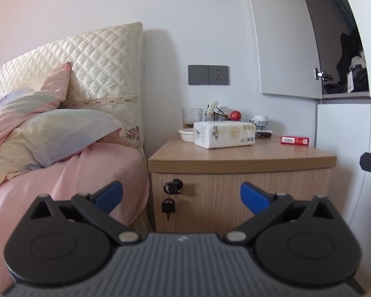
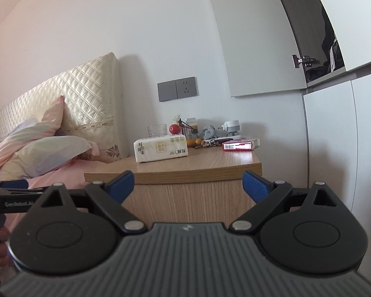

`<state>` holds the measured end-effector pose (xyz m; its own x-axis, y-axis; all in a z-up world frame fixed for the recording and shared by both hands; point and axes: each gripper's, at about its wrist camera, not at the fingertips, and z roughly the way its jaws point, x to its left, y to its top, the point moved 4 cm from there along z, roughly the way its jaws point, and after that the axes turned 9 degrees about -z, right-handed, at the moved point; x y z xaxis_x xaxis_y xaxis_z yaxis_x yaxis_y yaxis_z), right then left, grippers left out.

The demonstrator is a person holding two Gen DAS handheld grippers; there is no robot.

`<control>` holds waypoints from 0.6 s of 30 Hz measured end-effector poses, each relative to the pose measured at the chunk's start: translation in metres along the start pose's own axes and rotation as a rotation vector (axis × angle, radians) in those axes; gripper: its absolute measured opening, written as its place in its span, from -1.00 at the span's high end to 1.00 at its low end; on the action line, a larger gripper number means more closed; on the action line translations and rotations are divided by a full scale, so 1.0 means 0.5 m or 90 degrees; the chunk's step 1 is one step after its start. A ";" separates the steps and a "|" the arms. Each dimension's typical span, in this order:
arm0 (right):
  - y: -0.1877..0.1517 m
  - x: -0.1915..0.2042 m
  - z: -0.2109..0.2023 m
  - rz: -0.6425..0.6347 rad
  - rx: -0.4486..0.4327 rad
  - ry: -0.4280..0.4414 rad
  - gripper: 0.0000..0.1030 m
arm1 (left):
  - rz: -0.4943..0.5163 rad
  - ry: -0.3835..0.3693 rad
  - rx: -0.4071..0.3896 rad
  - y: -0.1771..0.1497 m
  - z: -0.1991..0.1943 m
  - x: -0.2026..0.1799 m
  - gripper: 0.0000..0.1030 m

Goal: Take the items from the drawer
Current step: 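Move the left tool down to the black drawer knob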

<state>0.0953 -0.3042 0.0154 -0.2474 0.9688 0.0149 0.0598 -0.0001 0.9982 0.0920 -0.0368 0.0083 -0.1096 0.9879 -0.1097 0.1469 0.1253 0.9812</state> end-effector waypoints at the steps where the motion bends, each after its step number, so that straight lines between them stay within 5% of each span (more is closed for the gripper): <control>1: 0.004 -0.001 0.009 0.002 -0.004 0.003 -0.87 | 0.007 -0.002 -0.007 0.002 0.005 0.001 -1.00; 18: -0.039 -0.157 0.192 0.008 0.008 0.063 -0.87 | 0.015 -0.060 -0.009 -0.037 0.241 0.061 -1.00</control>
<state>0.2062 -0.3563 -0.0108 -0.3402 0.9398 0.0329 0.0747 -0.0079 0.9972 0.2044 0.0021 -0.0321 -0.0128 0.9949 -0.1000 0.1346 0.1008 0.9858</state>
